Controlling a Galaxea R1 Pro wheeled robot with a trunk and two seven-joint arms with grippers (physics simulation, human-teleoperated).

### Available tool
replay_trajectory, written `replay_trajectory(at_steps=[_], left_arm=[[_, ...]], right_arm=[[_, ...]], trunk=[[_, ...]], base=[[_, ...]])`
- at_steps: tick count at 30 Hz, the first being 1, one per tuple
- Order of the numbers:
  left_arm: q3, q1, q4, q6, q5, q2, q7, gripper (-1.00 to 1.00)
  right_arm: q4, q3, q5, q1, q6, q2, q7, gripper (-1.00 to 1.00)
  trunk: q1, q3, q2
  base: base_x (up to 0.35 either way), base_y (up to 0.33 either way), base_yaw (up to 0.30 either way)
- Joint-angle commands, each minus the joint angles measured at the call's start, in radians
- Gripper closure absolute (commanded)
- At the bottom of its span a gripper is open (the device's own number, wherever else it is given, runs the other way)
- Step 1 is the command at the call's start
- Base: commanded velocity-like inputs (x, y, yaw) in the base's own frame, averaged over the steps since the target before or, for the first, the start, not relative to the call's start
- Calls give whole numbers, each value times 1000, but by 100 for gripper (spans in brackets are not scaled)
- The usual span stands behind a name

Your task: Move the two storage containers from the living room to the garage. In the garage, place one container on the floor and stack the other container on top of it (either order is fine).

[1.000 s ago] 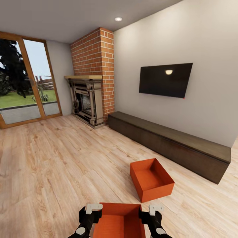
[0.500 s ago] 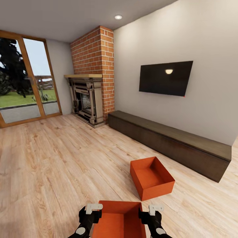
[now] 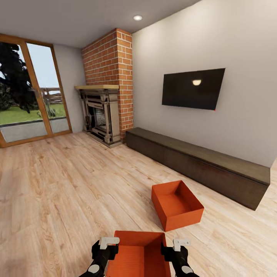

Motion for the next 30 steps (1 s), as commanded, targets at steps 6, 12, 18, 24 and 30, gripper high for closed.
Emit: replay_trajectory(at_steps=[6,12,18,24,30], left_arm=[[-9,-1,1,-4,9,0,4,-100],[-9,-1,1,-4,10,0,4,-100],[-10,-1,1,-4,9,0,4,-100],[-10,-1,1,-4,9,0,3,-100],[-10,-1,1,-4,10,0,3,-100]], right_arm=[[1,9,-10,-1,-4,0,-3,-100],[1,9,-10,-1,-4,1,-3,-100],[1,9,-10,-1,-3,0,-3,-100],[1,9,-10,-1,-4,0,-3,-100],[1,9,-10,-1,-4,0,-3,-100]], trunk=[[23,-20,-43],[46,-39,-85],[69,-57,-127],[92,-76,-169],[115,-95,-211]], base=[[0,0,0],[0,0,0],[0,0,0],[0,0,0],[0,0,0]])
